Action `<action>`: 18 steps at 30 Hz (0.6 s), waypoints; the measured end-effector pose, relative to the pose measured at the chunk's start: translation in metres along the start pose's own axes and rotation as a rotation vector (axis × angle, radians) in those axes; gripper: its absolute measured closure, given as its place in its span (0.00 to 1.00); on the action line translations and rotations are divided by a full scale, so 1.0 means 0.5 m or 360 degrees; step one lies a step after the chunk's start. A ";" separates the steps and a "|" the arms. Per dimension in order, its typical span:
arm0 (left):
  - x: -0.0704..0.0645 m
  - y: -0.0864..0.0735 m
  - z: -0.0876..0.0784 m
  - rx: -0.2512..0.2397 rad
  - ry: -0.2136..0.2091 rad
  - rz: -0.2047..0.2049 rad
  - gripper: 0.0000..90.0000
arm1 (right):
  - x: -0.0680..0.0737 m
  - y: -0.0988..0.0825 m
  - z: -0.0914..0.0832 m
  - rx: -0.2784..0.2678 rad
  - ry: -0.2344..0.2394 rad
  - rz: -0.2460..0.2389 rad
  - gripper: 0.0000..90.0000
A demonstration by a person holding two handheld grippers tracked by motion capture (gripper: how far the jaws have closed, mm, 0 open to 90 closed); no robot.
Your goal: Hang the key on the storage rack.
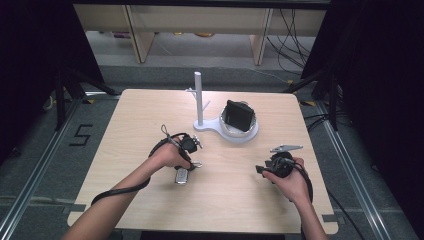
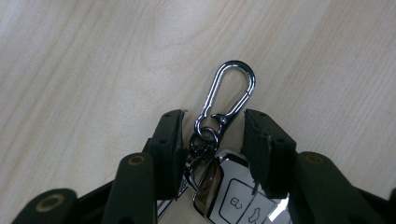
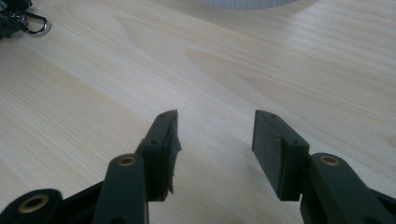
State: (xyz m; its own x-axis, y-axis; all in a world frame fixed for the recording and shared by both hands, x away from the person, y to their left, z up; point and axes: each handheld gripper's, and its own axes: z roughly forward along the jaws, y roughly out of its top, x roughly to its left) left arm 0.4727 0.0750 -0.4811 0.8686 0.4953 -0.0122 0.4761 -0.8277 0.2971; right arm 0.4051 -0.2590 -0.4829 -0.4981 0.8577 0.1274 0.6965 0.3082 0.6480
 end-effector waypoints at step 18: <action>-0.033 -0.011 -0.005 -0.0019 0.0127 0.0046 0.85 | -0.008 -0.001 -0.003 -0.0026 0.0080 0.0003 0.58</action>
State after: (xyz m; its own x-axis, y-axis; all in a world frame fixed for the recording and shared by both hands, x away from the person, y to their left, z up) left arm 0.4553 0.0721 -0.4801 0.8683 0.4908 0.0724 0.4487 -0.8392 0.3073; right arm 0.4059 -0.2633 -0.4825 -0.5225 0.8364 0.1657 0.6891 0.2998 0.6597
